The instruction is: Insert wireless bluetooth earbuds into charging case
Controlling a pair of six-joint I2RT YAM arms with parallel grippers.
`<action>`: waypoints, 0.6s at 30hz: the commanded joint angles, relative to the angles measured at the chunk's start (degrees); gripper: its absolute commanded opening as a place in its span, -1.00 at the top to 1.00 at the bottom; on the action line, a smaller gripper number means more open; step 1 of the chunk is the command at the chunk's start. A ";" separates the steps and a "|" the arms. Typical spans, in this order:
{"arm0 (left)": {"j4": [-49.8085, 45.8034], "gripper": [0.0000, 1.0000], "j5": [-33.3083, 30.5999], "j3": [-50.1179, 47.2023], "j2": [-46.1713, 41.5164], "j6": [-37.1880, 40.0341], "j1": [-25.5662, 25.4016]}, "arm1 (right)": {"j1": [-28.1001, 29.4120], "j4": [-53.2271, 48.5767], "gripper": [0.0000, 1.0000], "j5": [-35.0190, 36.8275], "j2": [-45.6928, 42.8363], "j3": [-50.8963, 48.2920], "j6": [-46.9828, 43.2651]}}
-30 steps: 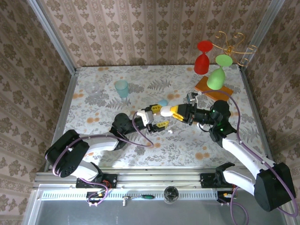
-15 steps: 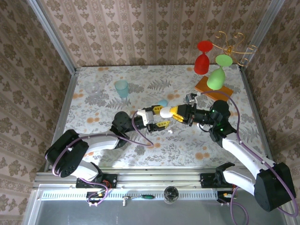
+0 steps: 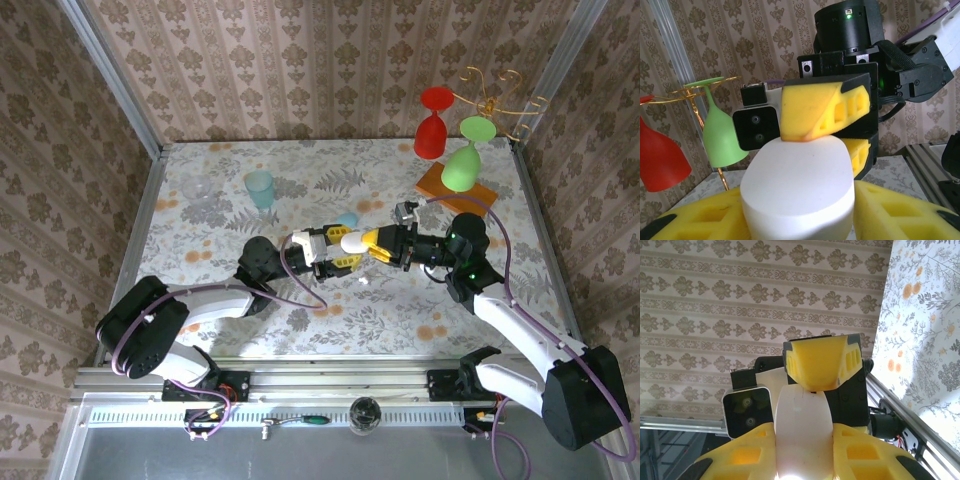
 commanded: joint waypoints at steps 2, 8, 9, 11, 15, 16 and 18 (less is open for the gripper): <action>2.24 0.03 2.17 1.37 -0.85 -1.21 0.07 | -0.36 -0.84 0.90 -0.82 -0.57 0.23 -1.47; 2.28 0.01 2.23 1.43 -0.11 -0.91 0.01 | -0.36 1.58 0.91 -0.89 -0.69 0.08 0.17; 2.21 0.00 2.30 1.43 -0.01 -0.77 0.02 | -0.36 2.10 0.91 -0.95 -0.75 0.08 0.46; 2.23 0.00 2.13 1.52 0.07 -0.53 -0.06 | -0.36 2.08 0.90 -0.95 -0.91 0.16 0.48; 2.24 0.09 2.42 1.70 0.24 -0.66 -0.06 | -0.37 2.02 0.91 -0.86 -0.92 -0.14 0.47; 2.21 0.12 2.44 1.78 0.21 -0.60 -0.04 | -0.31 2.05 0.91 -0.80 -0.93 -0.26 0.47; 2.24 0.14 2.52 1.70 0.24 -0.50 0.01 | -0.32 2.55 0.90 -0.69 -1.01 -0.44 0.95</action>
